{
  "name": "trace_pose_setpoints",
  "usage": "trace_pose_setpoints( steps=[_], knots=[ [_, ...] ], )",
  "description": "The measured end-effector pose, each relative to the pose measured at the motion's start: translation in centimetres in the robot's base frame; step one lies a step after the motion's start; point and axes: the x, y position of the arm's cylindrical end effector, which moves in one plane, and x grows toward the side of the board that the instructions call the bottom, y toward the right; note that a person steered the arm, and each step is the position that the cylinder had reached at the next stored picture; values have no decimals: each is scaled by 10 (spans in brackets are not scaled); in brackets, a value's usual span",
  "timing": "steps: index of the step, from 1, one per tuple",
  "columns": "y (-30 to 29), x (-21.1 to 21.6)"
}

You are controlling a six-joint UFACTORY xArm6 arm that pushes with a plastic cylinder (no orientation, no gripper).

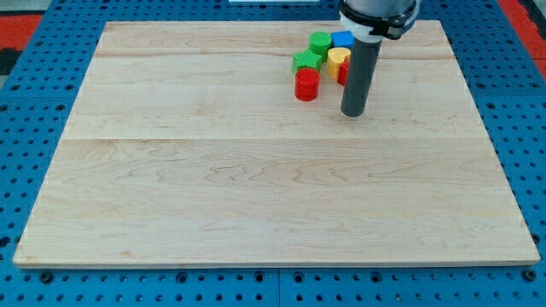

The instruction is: Push blue triangle along with blue cube and green circle to the top center

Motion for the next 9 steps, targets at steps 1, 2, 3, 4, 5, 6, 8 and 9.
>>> trace_pose_setpoints(
  steps=[1,2,3,4,5,6,8,9],
  knots=[
    [0,2],
    [0,12],
    [5,23],
    [37,15],
    [115,-29],
    [151,-64],
    [148,-90],
    [148,-93]
  ],
)
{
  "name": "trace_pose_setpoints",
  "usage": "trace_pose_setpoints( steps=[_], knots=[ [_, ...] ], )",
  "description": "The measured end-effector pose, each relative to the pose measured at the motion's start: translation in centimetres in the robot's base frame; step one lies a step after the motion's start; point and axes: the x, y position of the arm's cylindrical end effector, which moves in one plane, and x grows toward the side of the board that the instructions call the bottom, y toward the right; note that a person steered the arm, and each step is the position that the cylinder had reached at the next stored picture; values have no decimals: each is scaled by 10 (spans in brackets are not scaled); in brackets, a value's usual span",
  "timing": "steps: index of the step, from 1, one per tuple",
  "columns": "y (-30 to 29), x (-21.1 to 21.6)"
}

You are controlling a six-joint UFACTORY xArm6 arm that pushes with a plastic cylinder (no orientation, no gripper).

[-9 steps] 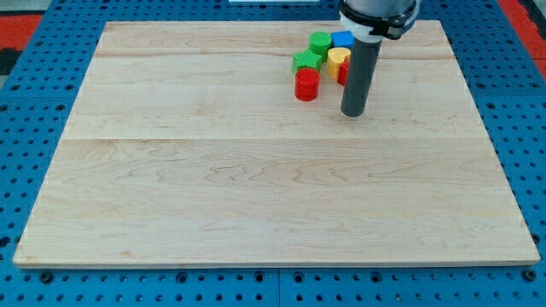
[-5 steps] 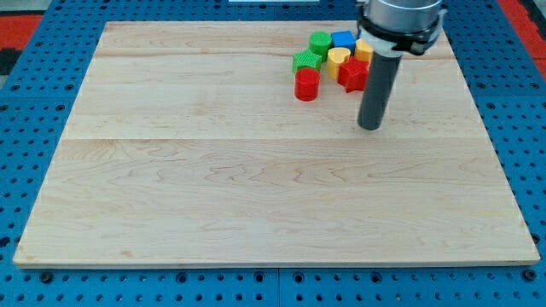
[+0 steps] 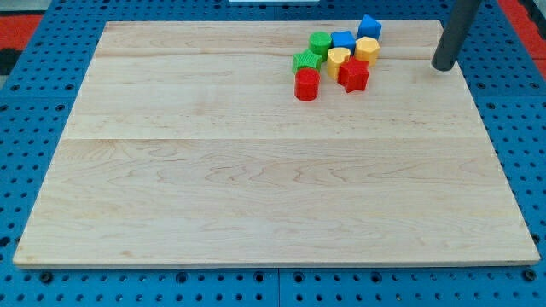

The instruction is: Push blue triangle along with blue cube and green circle to the top center

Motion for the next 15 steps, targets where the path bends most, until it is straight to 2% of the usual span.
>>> trace_pose_setpoints(
  steps=[1,3,4,5,7,8,10,11,13,15],
  knots=[
    [0,-8],
    [-2,-66],
    [-32,-97],
    [-63,-109],
    [-109,-108],
    [-109,-105],
    [-109,-69],
    [-109,-68],
    [-87,-41],
    [-150,-46]
  ],
)
